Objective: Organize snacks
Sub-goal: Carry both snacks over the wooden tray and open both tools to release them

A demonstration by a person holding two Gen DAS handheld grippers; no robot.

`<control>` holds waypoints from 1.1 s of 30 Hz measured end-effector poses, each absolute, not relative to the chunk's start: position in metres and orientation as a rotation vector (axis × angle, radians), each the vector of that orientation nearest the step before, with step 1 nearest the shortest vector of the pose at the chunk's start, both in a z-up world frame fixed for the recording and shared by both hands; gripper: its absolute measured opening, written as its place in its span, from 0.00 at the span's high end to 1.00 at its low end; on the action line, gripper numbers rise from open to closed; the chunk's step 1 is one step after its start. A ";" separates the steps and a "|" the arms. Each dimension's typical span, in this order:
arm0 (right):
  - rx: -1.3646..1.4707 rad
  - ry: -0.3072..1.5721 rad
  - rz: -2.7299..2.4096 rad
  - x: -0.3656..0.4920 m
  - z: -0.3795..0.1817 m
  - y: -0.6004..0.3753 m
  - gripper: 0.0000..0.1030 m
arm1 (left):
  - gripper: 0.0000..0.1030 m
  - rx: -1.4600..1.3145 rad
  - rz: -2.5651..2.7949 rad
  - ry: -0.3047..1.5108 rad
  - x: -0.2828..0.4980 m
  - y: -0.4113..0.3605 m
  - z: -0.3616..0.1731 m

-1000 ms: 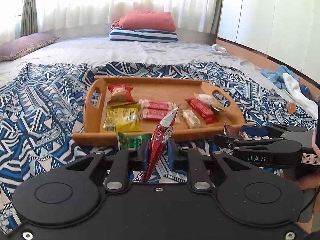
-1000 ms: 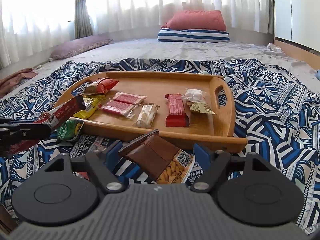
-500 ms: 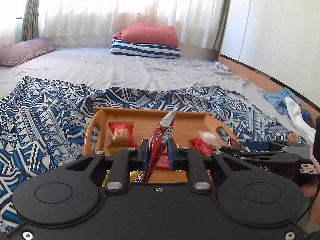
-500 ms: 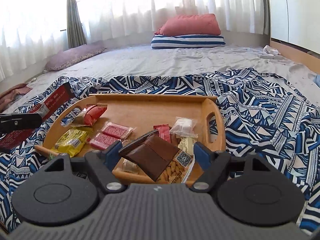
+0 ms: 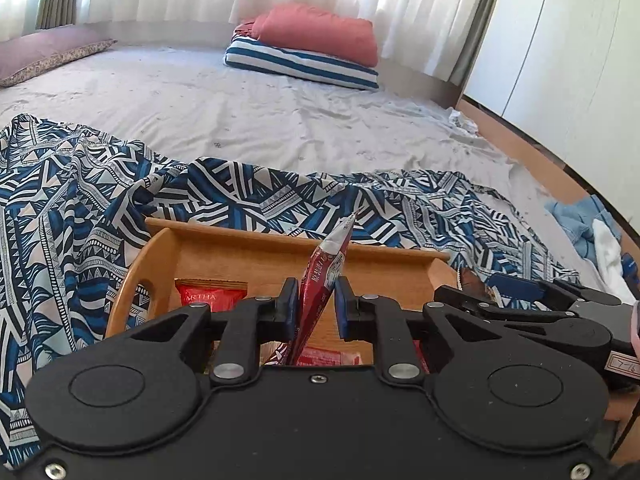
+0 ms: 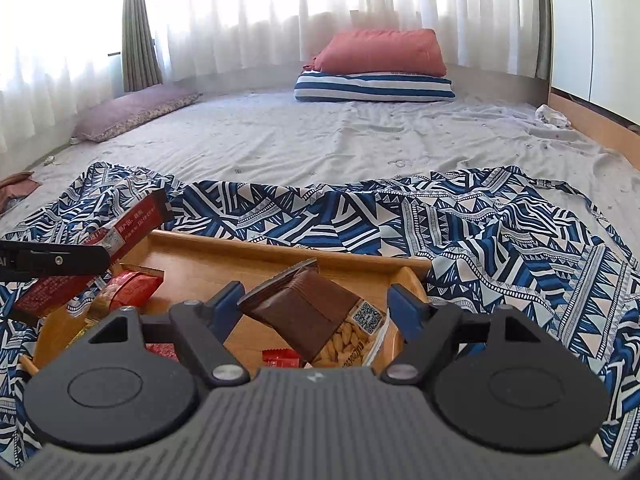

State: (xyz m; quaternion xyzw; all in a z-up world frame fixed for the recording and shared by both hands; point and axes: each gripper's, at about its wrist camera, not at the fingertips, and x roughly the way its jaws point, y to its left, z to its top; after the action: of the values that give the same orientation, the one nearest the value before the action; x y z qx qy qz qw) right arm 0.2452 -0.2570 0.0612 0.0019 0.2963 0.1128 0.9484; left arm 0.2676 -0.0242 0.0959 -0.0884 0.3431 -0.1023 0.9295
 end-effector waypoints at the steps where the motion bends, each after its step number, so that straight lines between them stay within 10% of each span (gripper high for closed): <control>1: -0.004 0.611 0.229 0.251 0.058 -0.256 0.23 | 0.83 -0.178 -0.200 0.718 0.275 -0.026 0.091; 33: -0.025 0.726 0.270 0.300 0.001 -0.236 0.22 | 0.85 -0.104 -0.151 0.841 0.322 -0.057 0.028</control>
State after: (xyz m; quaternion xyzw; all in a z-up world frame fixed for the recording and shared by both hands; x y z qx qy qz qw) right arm 0.3003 -0.2357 0.0006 -0.0121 0.3538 0.1315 0.9259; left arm 0.3224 -0.0567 0.0278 -0.0505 0.4077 -0.0733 0.9088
